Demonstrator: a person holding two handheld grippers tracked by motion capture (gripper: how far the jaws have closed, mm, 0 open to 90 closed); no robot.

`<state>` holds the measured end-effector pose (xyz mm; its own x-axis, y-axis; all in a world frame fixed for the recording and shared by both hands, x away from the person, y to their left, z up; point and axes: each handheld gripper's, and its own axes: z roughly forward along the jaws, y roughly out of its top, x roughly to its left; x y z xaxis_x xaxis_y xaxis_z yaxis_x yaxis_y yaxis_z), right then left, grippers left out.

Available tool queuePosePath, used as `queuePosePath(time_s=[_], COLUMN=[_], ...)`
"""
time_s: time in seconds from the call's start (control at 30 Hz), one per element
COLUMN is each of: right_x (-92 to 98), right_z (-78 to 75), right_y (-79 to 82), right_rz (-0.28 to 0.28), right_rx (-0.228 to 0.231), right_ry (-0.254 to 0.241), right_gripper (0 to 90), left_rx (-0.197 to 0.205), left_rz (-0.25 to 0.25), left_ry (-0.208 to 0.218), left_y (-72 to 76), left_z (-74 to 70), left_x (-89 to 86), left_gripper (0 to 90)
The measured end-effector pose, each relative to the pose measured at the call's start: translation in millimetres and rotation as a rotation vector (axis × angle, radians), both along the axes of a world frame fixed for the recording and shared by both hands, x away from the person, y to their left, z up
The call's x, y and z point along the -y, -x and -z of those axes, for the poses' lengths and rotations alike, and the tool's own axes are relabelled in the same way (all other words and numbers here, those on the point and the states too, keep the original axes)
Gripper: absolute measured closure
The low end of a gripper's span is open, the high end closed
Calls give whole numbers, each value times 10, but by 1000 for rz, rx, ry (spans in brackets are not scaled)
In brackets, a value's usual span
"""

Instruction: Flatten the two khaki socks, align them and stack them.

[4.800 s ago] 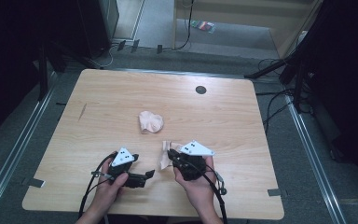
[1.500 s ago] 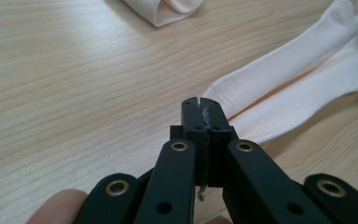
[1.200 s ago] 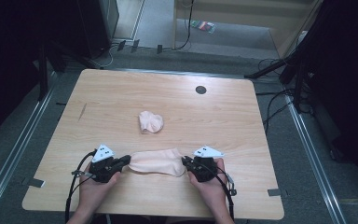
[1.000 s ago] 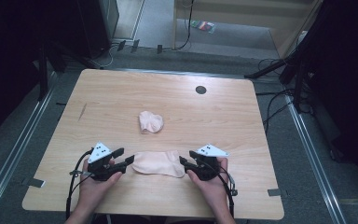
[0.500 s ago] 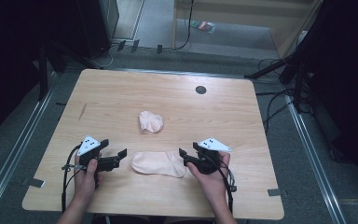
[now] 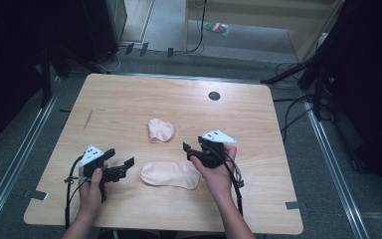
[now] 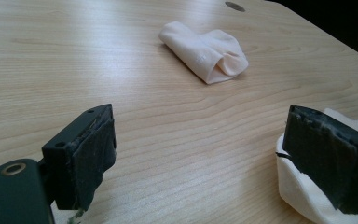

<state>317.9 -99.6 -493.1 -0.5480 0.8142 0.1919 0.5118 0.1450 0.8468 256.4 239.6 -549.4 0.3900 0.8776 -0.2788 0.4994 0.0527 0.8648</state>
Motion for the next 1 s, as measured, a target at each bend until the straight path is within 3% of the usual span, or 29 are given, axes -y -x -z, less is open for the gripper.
queuePosePath(time_s=[0.3, 0.57, 0.7, 0.93, 1.0], right_x=[-265, -606, -730, -920, -1028], right_z=[-36, 47, 121, 237, 286], right_y=[-241, -488, -550, -637, -674], right_rz=[-27, -56, -76, -86, -106], right_rx=[0, -48, -69, -68, -78], right_ry=[12, 33, 19, 76, 114], right_gripper=[379, 378, 366, 386, 371], left_rx=[-2, 2, 4, 5, 5], left_rz=[0, -7, -8, -9, -8], left_ry=[17, 15, 15, 19, 19], left_y=[-3, 0, 6, 3, 1], left_z=[3, 1, -1, 1, 1], left_x=[-10, -13, -25, -25, -27], left_gripper=[103, 103, 103, 103, 103])
